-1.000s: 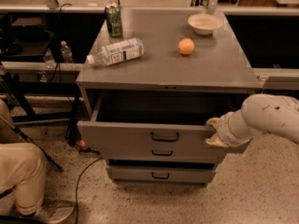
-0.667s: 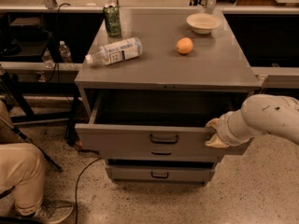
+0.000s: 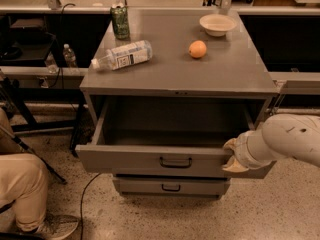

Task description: Open top drawer

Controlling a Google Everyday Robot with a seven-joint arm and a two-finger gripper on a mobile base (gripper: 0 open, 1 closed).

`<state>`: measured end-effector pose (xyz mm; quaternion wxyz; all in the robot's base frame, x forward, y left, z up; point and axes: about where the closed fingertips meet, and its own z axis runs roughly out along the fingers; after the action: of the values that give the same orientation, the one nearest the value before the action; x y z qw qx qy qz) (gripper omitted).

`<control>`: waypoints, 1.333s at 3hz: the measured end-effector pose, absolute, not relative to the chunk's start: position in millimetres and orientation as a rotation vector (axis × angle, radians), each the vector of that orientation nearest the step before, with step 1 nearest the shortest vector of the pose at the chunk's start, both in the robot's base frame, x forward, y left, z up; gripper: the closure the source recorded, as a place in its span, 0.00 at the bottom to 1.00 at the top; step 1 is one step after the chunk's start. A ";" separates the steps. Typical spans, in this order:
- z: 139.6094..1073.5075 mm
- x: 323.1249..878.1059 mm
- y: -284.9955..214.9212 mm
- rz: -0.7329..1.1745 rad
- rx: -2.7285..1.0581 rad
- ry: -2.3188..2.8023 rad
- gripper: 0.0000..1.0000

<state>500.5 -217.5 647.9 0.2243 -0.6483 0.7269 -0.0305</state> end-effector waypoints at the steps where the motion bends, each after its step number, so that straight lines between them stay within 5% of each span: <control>1: 647.9 500.3 -217.5 -0.084 -1.789 2.006 1.00; 4: 654.0 428.6 -206.3 -0.089 -1.708 2.070 1.00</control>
Offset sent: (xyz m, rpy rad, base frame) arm -0.2430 0.0287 0.0145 0.0677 0.0171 -0.2273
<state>428.6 -206.3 654.0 0.2261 -0.6195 0.7510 -0.0322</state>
